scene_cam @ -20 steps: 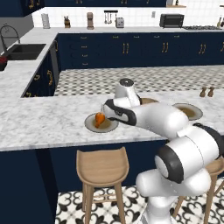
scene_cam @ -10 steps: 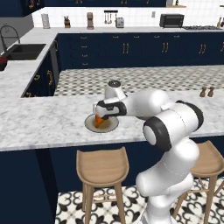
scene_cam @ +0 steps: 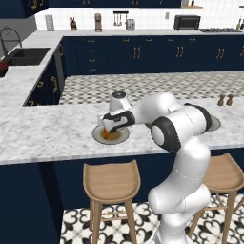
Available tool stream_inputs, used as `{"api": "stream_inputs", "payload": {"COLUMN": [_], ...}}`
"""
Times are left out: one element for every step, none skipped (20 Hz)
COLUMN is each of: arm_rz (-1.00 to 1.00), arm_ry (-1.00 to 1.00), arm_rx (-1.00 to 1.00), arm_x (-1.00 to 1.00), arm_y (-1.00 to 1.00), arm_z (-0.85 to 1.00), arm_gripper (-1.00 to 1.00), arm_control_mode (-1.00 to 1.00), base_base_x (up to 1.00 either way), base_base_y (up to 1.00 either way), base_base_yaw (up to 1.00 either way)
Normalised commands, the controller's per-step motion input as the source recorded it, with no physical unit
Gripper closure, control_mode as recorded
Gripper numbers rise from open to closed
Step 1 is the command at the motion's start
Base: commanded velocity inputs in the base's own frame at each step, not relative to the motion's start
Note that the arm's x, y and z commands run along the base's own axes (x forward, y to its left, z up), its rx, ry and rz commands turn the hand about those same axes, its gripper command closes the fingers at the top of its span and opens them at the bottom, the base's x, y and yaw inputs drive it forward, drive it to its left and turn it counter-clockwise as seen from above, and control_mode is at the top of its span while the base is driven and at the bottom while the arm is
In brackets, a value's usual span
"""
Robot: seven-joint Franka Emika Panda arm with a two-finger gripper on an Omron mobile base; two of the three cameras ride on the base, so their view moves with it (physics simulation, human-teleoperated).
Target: Pick the chicken drumstick and onion from their plates and place them in the bowl. Then put the bowl in the fridge.
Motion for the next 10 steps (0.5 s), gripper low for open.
{"api": "stream_inputs", "payload": {"arm_rz": [-0.04, -0.05, -0.06, -0.06, -0.05, -0.05, -0.04, -0.03, -0.02, -0.01], "arm_ry": [0.00, 0.00, 0.00, 0.00, 0.02, 0.07, 0.05, 0.04, 0.01, 0.00], "arm_rx": [0.00, 0.00, 0.00, 0.00, 0.00, 0.00, 0.00, 0.00, 0.00, 0.00], "arm_x": [0.31, 0.22, 0.23, 0.23, 0.30, 0.41, 0.29, 0.29, 0.41, 0.36], "arm_y": [0.12, 0.10, 0.00, 0.00, 0.08, 0.11, 0.06, 0.01, 0.00, 0.00], "arm_z": [-0.11, 0.00, 0.00, 0.00, -0.03, -0.12, -0.09, -0.15, -0.20, -0.22], "arm_gripper": [-1.00, -1.00, -1.00, -1.00, -1.00, -1.00, -1.00, -1.00, -1.00, -1.00], "arm_control_mode": [-1.00, -1.00, -1.00, -1.00, -1.00, -1.00, -1.00, -1.00, -1.00, -1.00], "base_base_x": [0.00, 0.00, 0.00, 0.00, 0.00, 0.00, 0.00, 0.00, 0.00, 0.00], "base_base_y": [0.00, 0.00, 0.00, 0.00, 0.00, 0.00, 0.00, 0.00, 0.00, 0.00], "base_base_yaw": [0.00, 0.00, 0.00, 0.00, 0.00, 0.00, 0.00, 0.00, 0.00, 0.00]}}
